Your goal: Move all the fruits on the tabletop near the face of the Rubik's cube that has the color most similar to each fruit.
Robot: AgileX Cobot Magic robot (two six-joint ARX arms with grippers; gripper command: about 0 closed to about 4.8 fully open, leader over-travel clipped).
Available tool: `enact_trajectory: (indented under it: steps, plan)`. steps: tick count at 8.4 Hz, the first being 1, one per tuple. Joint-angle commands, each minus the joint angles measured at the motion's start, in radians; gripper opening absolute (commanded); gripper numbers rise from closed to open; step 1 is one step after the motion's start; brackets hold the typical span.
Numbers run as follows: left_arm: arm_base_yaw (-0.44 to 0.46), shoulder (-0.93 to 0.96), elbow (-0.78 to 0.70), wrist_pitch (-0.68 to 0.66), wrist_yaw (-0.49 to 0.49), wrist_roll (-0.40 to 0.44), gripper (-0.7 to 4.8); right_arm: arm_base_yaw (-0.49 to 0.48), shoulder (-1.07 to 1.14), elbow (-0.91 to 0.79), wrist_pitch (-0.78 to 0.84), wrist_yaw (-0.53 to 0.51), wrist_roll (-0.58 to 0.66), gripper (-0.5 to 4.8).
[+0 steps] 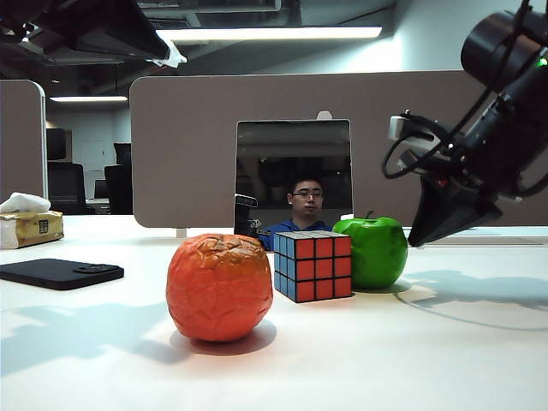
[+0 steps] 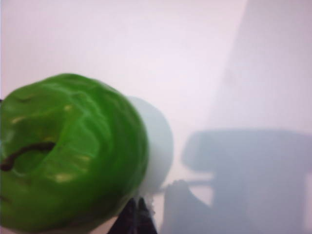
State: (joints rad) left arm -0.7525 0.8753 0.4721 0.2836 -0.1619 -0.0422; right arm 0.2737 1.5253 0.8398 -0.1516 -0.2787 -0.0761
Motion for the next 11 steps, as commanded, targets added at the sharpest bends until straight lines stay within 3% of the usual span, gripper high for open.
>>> enact_trajectory:
  steps: [1,2,3,4,6,11]
  plan:
    - [0.000,0.001,0.003,-0.203,0.035,0.010,-0.05,0.000,-0.091,0.050,-0.130,0.131,-0.038,-0.01]
    - [0.000,0.007,0.003,-0.264,0.035,0.030,-0.05,0.000,-0.121,0.052,-0.156,0.130,-0.037,-0.01]
    - [-0.001,0.031,0.003,-0.495,0.149,0.054,-0.05,0.000,-0.321,0.060,-0.416,0.121,-0.035,-0.01]
    - [-0.001,0.044,0.003,-0.503,0.152,0.058,-0.05,0.000,-0.356,0.060,-0.450,0.121,-0.031,-0.01]
    - [-0.001,0.148,0.003,-0.520,0.255,0.066,-0.05,0.001,-0.465,0.060,-0.599,0.021,-0.020,-0.01]
    - [-0.001,0.218,0.003,-0.501,0.255,0.071,-0.05,0.002,-0.519,0.059,-0.754,-0.019,-0.022,-0.01]
